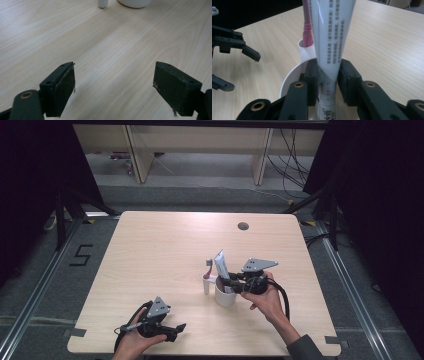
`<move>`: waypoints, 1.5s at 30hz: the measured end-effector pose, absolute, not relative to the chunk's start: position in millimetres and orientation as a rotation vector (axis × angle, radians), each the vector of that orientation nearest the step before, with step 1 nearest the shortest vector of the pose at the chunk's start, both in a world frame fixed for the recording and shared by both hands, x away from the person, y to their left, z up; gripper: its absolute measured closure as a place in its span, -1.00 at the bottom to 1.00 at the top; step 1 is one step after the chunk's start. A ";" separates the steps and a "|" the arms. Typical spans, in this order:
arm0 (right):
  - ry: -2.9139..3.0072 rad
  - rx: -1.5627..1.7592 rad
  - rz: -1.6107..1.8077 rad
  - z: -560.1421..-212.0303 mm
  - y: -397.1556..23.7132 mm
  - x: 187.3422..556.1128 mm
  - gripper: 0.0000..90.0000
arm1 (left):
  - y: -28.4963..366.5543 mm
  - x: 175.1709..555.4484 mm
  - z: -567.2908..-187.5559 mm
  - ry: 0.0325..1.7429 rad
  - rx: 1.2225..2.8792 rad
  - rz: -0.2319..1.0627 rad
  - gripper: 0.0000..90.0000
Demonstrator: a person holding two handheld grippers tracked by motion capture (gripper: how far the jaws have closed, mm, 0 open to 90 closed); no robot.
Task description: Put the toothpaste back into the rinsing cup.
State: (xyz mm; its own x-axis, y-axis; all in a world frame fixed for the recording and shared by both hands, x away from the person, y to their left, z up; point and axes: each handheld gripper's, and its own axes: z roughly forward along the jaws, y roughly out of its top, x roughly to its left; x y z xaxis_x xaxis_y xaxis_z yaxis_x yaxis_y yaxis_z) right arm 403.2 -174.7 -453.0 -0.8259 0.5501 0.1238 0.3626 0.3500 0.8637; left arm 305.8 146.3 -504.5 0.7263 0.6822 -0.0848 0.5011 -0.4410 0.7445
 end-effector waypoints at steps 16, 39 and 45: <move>2.388 0.857 1.516 -441.8 -185.3 399.4 0.44 | 146.6 305.8 -504.6 0.893 2.133 0.291 -0.62; 2.318 0.906 1.549 -431.3 -207.0 395.9 0.16 | 147.0 306.4 -504.9 0.895 2.136 0.298 -0.62; 2.297 0.951 1.551 -429.2 -212.9 393.2 0.13 | 146.7 306.0 -504.9 0.895 2.131 0.290 -0.62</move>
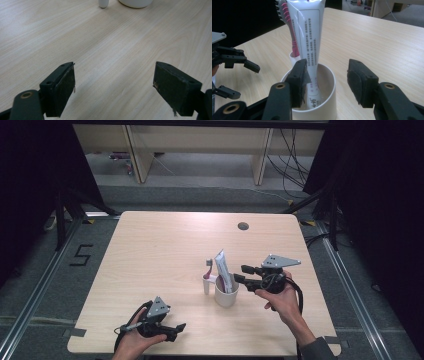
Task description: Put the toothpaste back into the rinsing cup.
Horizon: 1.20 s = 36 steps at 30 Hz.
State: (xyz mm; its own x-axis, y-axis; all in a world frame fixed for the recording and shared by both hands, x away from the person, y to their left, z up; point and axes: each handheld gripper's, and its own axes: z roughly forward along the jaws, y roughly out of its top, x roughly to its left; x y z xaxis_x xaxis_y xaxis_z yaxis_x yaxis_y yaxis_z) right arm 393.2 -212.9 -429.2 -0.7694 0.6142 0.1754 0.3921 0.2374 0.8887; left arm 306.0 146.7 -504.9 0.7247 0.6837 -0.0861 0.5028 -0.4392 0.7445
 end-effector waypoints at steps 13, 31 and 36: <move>2.266 0.993 1.532 -429.5 -231.3 390.9 -0.05 | 147.0 306.1 -504.9 0.898 2.129 0.293 -0.62; 2.203 1.103 1.474 -432.8 -259.8 380.3 -0.49 | 147.6 307.0 -504.6 0.908 2.125 0.300 -0.62; 2.177 1.159 1.491 -435.8 -267.8 374.4 -0.55 | 147.8 307.6 -504.4 0.906 2.130 0.305 -0.62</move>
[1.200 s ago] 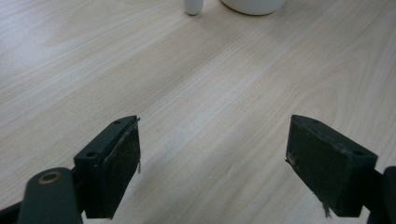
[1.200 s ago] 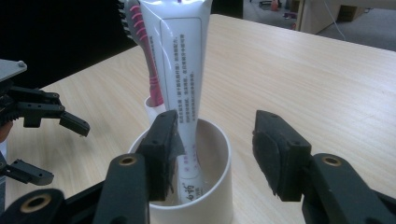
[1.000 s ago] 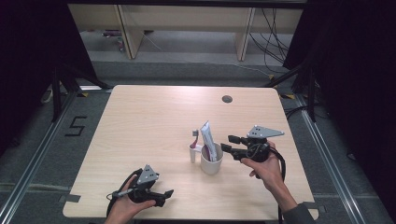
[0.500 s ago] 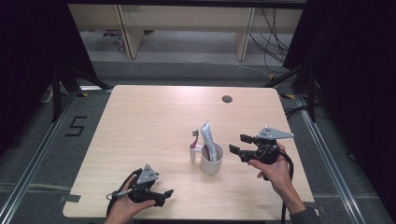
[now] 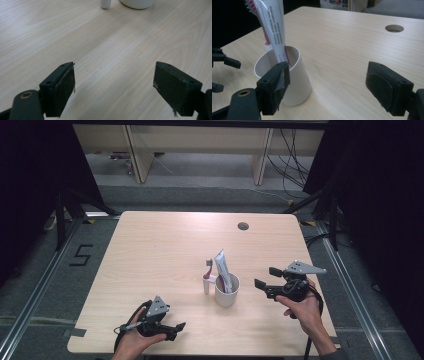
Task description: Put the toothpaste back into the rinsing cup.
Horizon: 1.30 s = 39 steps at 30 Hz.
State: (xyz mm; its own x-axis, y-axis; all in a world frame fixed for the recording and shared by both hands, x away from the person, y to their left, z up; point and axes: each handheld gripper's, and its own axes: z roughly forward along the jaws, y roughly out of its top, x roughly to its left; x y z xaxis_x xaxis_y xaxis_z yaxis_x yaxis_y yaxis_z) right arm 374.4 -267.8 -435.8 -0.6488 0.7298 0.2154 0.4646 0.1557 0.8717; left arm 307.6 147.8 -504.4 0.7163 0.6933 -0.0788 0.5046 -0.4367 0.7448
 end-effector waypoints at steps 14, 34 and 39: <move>2.178 1.166 1.433 -450.9 -287.7 362.8 -0.60 | 148.0 306.9 -504.3 0.906 2.126 0.297 -0.62; 2.172 1.238 1.387 -459.4 -304.6 342.9 -0.60 | 150.8 305.0 -504.2 0.907 2.125 0.310 -0.62; 2.173 1.185 1.381 -463.2 -308.4 339.2 -0.60 | 150.4 303.6 -504.2 0.904 2.121 0.308 -0.62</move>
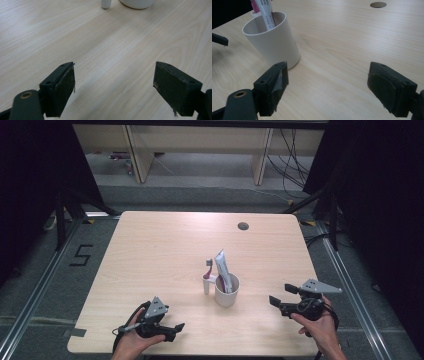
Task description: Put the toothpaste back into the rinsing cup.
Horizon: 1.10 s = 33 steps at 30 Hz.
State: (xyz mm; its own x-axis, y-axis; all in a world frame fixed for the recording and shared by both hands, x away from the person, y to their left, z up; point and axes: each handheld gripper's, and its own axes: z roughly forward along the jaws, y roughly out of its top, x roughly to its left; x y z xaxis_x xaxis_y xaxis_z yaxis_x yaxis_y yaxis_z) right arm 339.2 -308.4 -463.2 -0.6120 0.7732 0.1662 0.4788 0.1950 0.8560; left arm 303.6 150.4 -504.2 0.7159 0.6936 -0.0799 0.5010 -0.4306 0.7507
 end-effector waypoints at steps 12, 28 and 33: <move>2.207 1.202 1.385 -468.3 -311.2 325.0 -0.63 | 150.6 302.9 -504.5 0.906 2.123 0.308 -0.62; 2.237 1.211 1.368 -475.2 -314.4 310.3 -0.65 | 150.7 302.5 -504.4 0.904 2.122 0.310 -0.62; 2.271 1.215 1.340 -477.0 -314.2 304.8 -0.65 | 150.5 302.1 -504.4 0.906 2.122 0.310 -0.62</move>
State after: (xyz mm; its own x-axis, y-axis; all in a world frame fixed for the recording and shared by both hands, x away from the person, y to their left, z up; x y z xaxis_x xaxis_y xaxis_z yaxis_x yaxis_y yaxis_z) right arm 304.8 -314.2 -477.0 -0.6262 0.7546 0.1962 0.5366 0.2345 0.8106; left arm 302.1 150.5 -504.4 0.7148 0.6950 -0.0784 0.5016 -0.4313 0.7499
